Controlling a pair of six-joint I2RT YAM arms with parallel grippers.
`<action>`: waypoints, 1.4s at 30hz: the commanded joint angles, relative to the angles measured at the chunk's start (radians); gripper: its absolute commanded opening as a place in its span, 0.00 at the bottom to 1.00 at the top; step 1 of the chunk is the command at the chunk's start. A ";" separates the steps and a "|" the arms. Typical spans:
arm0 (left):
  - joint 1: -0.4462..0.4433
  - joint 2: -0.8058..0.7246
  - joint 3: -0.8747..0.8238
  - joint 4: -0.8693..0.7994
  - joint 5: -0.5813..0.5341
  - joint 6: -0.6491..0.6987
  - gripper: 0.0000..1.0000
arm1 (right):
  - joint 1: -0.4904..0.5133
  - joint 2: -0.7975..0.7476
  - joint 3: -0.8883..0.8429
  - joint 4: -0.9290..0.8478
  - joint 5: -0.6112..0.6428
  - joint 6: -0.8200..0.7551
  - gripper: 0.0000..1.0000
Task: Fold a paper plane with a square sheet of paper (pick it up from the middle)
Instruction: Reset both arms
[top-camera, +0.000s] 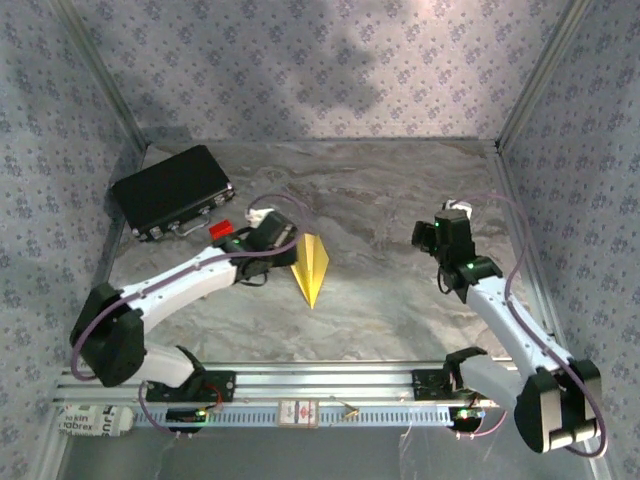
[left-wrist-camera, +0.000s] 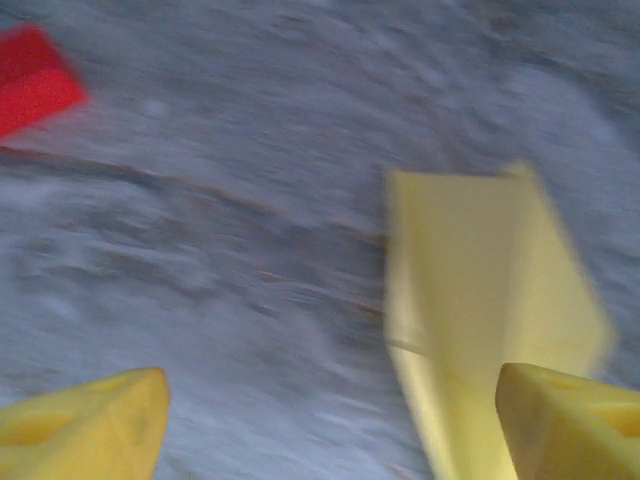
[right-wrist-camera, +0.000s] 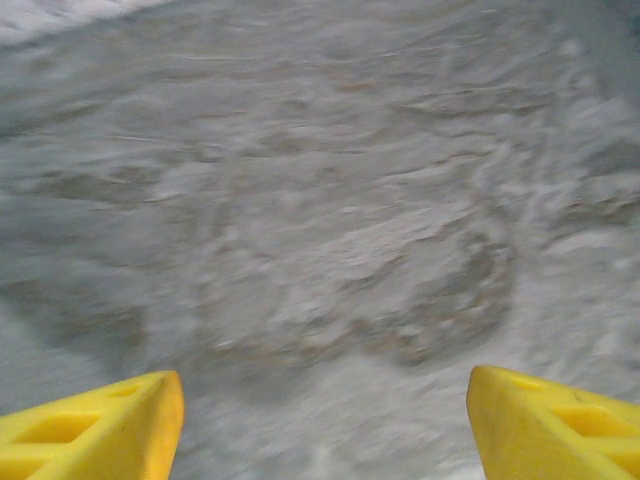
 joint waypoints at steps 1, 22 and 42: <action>0.125 -0.090 -0.111 0.131 -0.012 0.190 0.99 | -0.044 0.097 -0.079 0.176 0.152 -0.173 0.76; 0.610 -0.055 -0.440 0.821 0.005 0.622 1.00 | -0.225 0.480 -0.296 1.065 -0.209 -0.405 0.76; 0.744 0.155 -0.559 1.347 0.229 0.632 1.00 | -0.258 0.470 -0.274 0.997 -0.247 -0.379 0.99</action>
